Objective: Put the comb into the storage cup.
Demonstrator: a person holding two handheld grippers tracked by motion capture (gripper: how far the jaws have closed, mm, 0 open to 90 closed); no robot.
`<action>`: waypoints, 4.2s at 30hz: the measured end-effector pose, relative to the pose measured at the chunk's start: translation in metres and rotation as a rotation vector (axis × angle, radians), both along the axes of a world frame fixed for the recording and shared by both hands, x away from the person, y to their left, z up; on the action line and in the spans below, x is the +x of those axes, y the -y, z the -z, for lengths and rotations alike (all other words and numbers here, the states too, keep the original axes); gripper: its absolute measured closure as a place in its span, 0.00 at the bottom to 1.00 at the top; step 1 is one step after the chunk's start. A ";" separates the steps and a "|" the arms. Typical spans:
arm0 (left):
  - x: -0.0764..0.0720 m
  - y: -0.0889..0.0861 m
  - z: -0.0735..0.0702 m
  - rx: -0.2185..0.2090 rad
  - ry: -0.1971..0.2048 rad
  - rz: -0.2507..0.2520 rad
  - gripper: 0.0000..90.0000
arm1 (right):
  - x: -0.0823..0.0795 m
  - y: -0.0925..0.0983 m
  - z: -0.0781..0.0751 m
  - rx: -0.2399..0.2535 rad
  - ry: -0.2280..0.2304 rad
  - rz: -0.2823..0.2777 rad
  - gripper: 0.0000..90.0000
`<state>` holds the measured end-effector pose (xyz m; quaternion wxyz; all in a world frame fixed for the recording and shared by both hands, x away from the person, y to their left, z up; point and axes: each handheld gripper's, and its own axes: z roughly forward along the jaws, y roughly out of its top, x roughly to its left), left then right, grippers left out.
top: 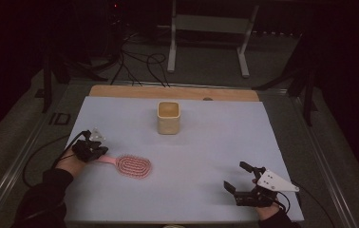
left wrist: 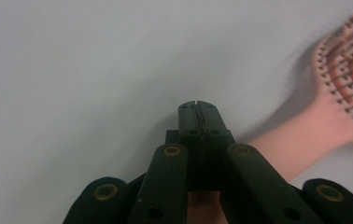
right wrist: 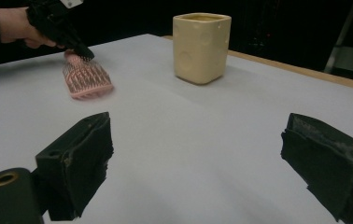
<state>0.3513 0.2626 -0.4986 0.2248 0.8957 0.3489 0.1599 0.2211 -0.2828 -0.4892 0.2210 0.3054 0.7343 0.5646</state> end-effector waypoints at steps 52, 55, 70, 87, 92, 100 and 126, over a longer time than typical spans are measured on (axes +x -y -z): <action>-0.112 0.018 -0.013 0.039 -0.140 0.052 1.00 | 0.000 -0.004 0.000 -0.003 -0.008 -0.007 0.09; -0.114 0.019 -0.014 0.024 -0.146 0.050 1.00 | 0.000 -0.005 0.000 -0.001 -0.007 -0.008 0.09; -0.108 0.013 -0.030 0.028 -0.164 -0.053 0.88 | 0.000 -0.006 0.000 -0.005 -0.007 -0.007 0.09; -0.104 0.034 -0.047 0.039 -0.226 -0.106 0.34 | 0.001 -0.005 0.001 -0.010 -0.008 -0.002 0.09; -0.103 0.042 -0.045 0.035 -0.253 -0.118 0.14 | 0.001 -0.006 0.001 -0.011 -0.016 0.000 0.09; -0.098 0.052 -0.046 0.022 -0.324 -0.178 0.00 | 0.001 -0.006 0.001 -0.012 -0.016 0.004 0.09; -0.088 0.061 -0.027 0.053 -0.436 -0.169 0.30 | 0.001 -0.006 0.002 -0.019 -0.016 -0.003 0.09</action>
